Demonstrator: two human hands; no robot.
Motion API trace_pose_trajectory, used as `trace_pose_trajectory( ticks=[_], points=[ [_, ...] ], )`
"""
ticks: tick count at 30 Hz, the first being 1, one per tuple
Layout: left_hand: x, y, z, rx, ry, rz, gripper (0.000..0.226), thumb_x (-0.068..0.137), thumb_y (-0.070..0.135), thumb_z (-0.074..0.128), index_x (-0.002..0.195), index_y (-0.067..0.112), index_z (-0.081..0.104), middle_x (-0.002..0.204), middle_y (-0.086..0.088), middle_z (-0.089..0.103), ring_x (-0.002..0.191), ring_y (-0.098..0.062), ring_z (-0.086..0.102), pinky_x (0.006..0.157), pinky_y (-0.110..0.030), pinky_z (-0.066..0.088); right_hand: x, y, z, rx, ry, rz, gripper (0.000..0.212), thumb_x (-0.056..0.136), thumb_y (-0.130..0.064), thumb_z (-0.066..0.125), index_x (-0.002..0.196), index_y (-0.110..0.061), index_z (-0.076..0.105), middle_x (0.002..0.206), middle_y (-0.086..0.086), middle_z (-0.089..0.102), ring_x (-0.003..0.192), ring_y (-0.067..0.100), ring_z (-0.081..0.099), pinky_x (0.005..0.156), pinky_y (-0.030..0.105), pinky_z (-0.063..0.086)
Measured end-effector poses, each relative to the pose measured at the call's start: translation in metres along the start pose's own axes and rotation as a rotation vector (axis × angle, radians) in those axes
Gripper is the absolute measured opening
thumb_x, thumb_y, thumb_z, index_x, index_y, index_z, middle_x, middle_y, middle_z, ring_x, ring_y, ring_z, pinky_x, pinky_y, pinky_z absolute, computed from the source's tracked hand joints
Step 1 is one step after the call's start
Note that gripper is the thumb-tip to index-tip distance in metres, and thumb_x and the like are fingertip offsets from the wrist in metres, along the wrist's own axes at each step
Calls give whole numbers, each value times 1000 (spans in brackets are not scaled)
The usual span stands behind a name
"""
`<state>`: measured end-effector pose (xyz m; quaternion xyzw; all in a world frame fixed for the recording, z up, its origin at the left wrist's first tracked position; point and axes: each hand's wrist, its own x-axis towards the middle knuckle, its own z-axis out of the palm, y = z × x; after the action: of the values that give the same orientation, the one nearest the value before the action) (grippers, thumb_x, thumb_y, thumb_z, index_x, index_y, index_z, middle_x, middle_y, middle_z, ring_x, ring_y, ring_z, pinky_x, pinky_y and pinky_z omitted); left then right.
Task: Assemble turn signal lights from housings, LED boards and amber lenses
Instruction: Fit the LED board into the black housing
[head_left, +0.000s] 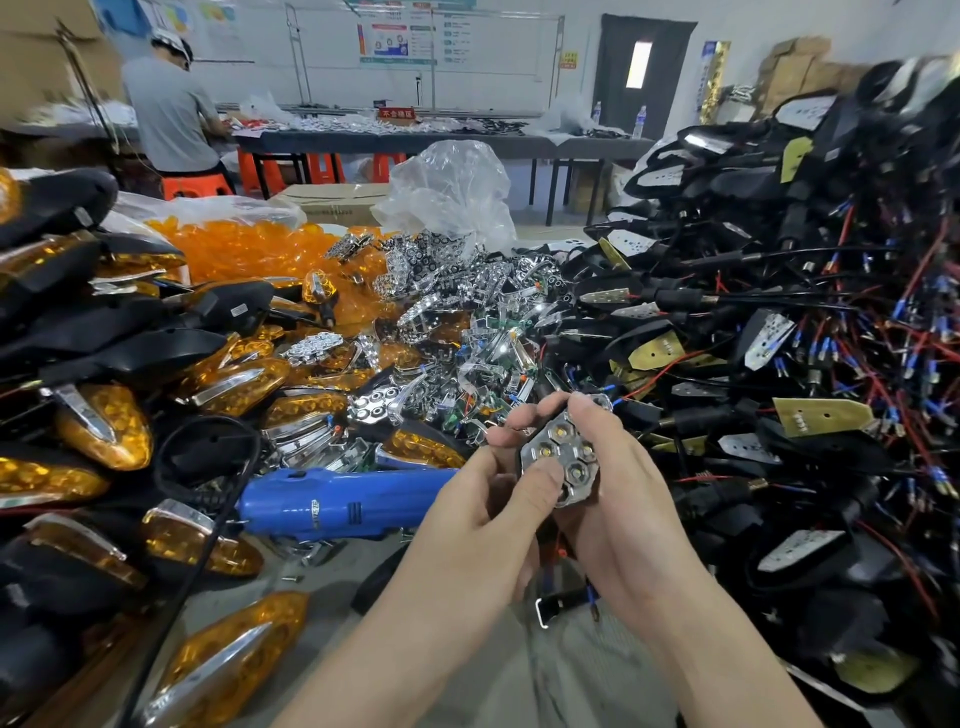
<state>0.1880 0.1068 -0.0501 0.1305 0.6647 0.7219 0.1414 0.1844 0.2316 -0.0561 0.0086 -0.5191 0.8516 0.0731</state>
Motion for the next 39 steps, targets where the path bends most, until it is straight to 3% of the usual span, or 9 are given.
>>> trace_pose_trajectory(
  ticks=[8,18,20,23,25,30,33,37,39],
  points=[
    [-1,-1,3,24,-29,21,16,100,34,53,93,32,68,47,20,52,40,5,49,39,-6,34,-2,0,2,6,13,2,25,85,-38,59,83,-17,73,98,15,76,94,26,73,75,31,60],
    [0,1,-1,94,-85,172,36,86,48,55,116,30,65,49,23,57,45,10,53,46,-2,37,-4,3,-2,-98,7,-66,24,91,-43,56,85,-29,74,102,9,77,101,26,72,90,41,57],
    [0,1,-3,90,-83,179,36,85,50,57,120,42,64,50,21,56,46,7,51,48,-2,37,-5,3,-1,-111,19,-60,25,89,-47,56,88,-29,73,104,10,77,99,29,74,84,43,60],
    [1,-1,-6,124,-78,203,36,84,59,54,119,66,55,52,9,48,46,-3,44,49,-11,36,-8,-1,3,-114,-11,-55,27,90,-50,55,89,-29,70,107,10,77,72,31,70,47,35,54],
    [2,-1,-8,133,-80,206,36,84,60,53,119,68,52,52,3,47,47,-6,45,50,-13,36,-9,-3,4,-102,-32,-66,27,90,-50,56,90,-28,70,106,9,76,68,29,67,43,32,50],
    [2,2,-8,120,-86,166,33,81,62,52,113,68,54,49,3,46,45,-6,43,48,-12,34,-6,1,2,-142,3,-122,35,81,-62,63,98,-35,76,100,5,77,86,22,73,67,34,61],
    [3,1,-6,129,-74,159,27,83,57,51,108,61,60,48,3,46,43,-7,42,47,-12,34,-4,4,0,-193,38,-162,30,93,-54,56,100,-31,74,99,7,76,99,28,73,87,46,60],
    [3,-1,-5,143,-85,98,29,81,62,50,101,48,66,50,4,47,45,-7,43,46,-13,34,-2,6,0,-302,73,-186,35,98,-45,45,90,-21,69,101,7,76,97,22,74,85,48,57],
    [3,-2,-6,153,-90,77,32,81,61,52,100,41,67,53,5,53,47,-6,46,48,-13,36,-3,6,0,-288,67,-157,34,96,-45,45,88,-22,68,102,7,76,92,20,75,72,41,58]
  ],
)
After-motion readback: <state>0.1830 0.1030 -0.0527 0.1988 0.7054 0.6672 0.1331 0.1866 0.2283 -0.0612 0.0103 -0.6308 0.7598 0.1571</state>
